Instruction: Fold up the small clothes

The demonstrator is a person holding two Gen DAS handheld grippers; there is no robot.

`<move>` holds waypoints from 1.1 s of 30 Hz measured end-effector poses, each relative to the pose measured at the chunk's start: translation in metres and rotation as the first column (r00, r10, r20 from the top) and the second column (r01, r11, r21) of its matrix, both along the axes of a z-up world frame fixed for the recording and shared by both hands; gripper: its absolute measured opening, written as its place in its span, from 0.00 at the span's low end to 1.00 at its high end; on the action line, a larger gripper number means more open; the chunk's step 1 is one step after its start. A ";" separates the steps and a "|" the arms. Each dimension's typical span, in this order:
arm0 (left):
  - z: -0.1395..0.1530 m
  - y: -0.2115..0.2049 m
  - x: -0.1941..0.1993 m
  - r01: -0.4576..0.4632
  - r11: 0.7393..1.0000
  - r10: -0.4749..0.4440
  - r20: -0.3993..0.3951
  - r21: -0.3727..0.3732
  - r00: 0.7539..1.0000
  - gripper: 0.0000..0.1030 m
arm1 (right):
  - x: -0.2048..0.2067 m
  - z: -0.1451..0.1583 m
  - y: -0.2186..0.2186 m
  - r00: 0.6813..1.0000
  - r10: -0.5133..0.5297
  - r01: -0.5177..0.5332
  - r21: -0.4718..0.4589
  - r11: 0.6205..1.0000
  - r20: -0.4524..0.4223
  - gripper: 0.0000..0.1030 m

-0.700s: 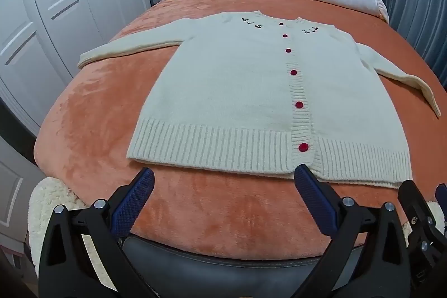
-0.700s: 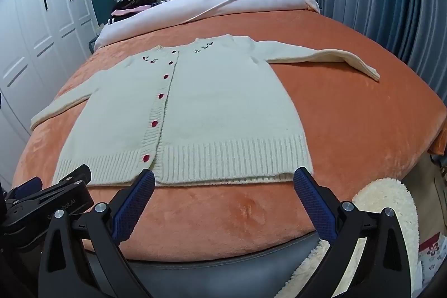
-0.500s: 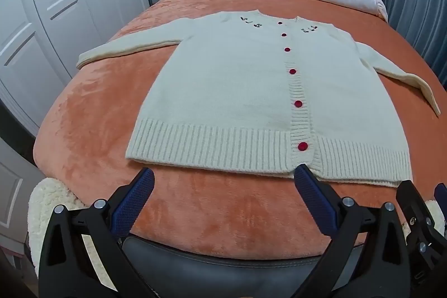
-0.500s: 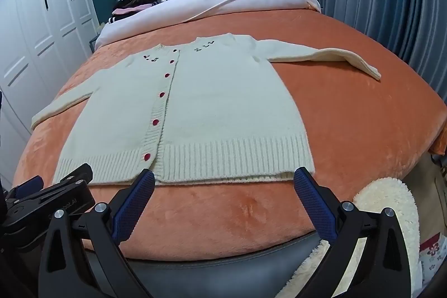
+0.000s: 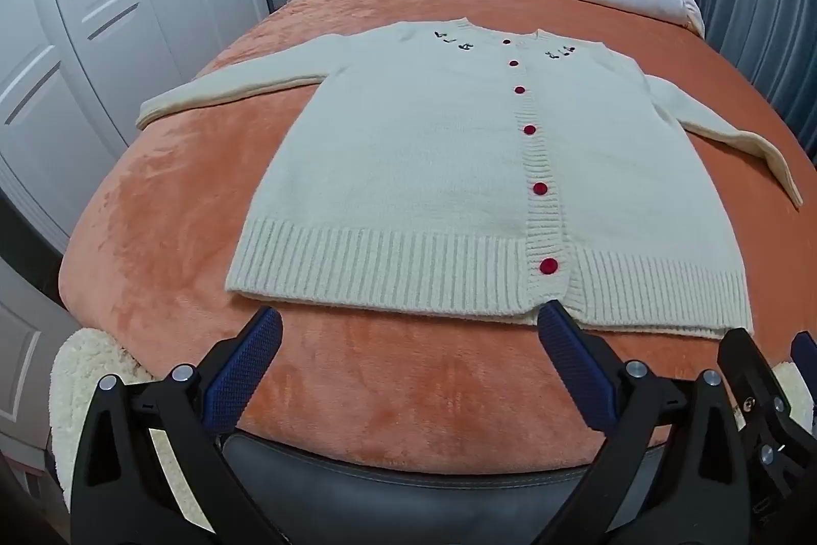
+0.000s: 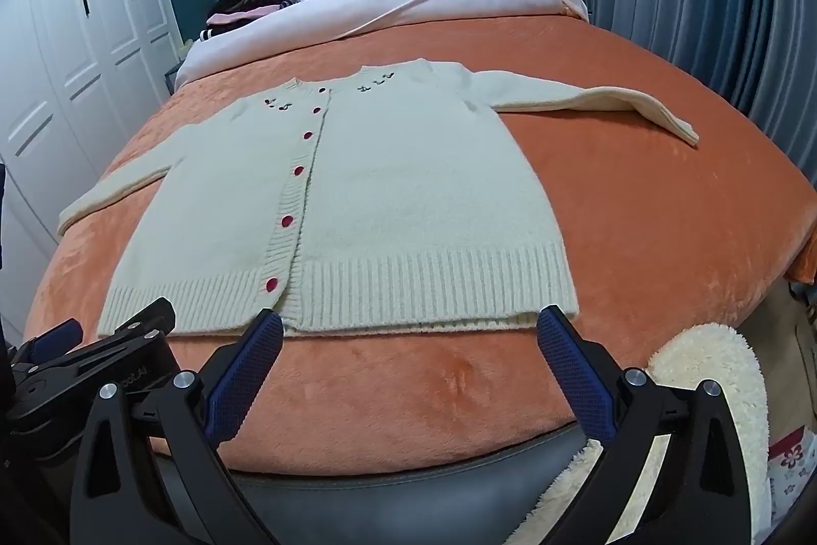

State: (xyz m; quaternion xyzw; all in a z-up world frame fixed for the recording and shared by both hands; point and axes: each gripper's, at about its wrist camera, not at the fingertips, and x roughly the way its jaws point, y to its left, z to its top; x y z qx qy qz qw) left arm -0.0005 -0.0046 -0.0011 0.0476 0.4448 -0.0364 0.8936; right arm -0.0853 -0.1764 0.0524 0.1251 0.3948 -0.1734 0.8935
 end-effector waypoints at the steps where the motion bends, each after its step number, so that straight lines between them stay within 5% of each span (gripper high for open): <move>1: 0.000 0.000 0.001 -0.002 1.000 0.002 0.000 0.002 1.000 0.95 | 0.000 0.000 0.000 1.000 0.000 0.000 0.000 1.000 -0.001 0.95; 33: -0.004 -0.001 -0.001 0.008 1.000 -0.008 -0.004 0.009 1.000 0.95 | 0.002 -0.004 0.002 1.000 0.006 -0.006 0.015 1.000 -0.010 0.95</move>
